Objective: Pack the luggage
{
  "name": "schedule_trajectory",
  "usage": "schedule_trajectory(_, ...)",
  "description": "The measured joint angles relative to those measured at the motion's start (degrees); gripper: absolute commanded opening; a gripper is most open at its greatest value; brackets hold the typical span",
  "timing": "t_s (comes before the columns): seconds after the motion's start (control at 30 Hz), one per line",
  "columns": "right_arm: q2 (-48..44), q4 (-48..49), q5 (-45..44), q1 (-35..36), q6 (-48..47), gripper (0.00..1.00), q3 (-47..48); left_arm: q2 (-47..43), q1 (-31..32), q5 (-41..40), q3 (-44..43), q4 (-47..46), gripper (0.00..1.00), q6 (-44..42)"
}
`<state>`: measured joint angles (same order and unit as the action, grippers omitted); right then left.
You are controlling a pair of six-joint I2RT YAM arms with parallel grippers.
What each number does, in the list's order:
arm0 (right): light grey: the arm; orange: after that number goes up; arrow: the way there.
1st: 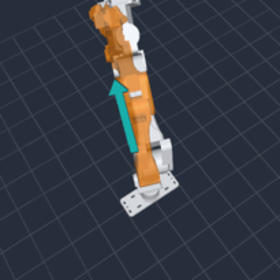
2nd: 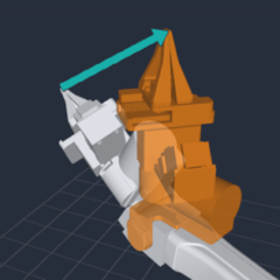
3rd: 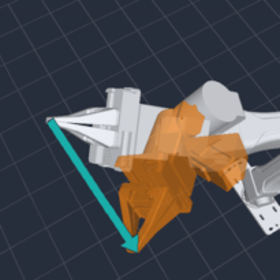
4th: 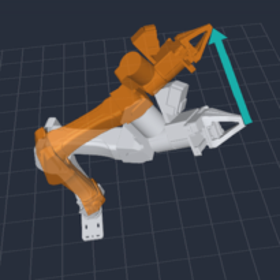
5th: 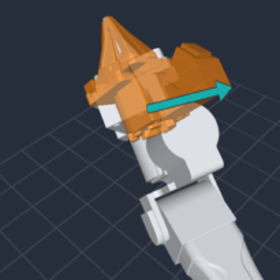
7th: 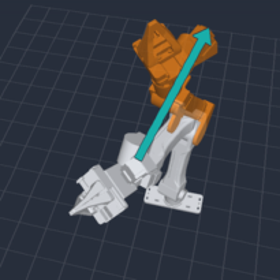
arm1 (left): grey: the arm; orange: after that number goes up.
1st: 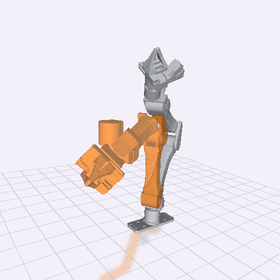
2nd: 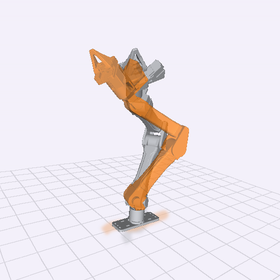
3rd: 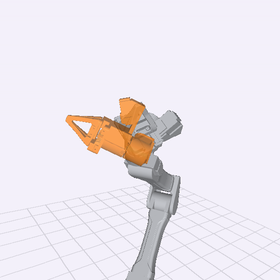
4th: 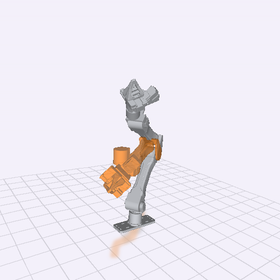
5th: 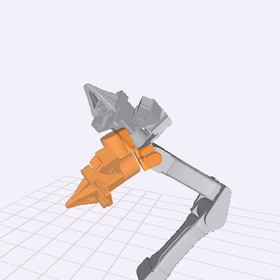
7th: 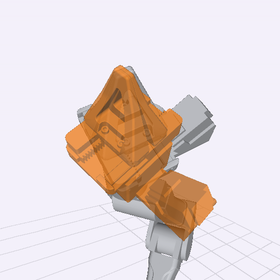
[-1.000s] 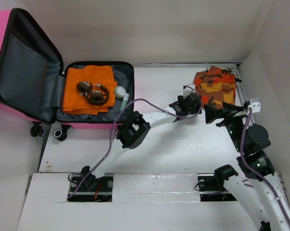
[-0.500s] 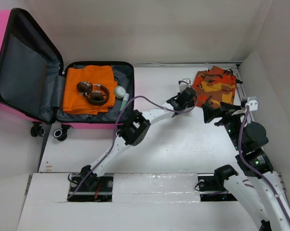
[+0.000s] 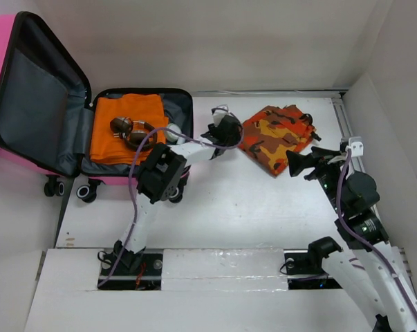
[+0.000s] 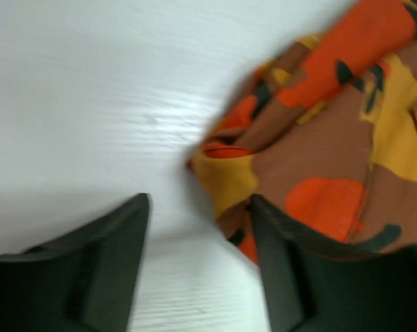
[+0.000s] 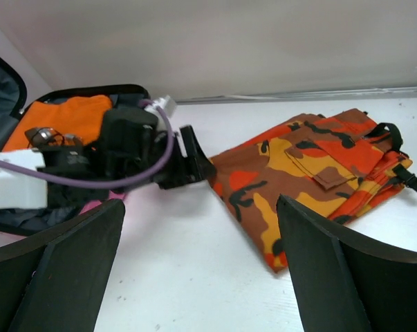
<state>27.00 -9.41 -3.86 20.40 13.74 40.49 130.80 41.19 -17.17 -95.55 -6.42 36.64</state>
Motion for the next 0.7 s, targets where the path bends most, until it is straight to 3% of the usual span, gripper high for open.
schedule_trajectory(0.17, 1.5, 0.4, 0.5, 0.0, 0.1, 0.96, -0.2, -6.5, -2.8, -2.1, 6.6, 0.5, 0.65, -1.7)
schedule_trajectory(0.4, 1.7, 0.6, 1.0, 0.0, 0.2, 0.96, -0.2, -15.7, 3.1, 2.2, 17.2, -2.8, 0.59, 3.7)
schedule_trajectory(0.57, 2.0, 0.9, 1.2, 0.0, 0.2, 0.96, -0.2, -13.0, 7.6, 5.8, 18.7, -5.1, 0.58, 12.5)
schedule_trajectory(0.7, 2.0, 0.9, 1.4, 0.0, 0.2, 0.96, -0.2, -6.9, 8.3, 6.6, 12.0, -4.6, 0.58, 17.2)
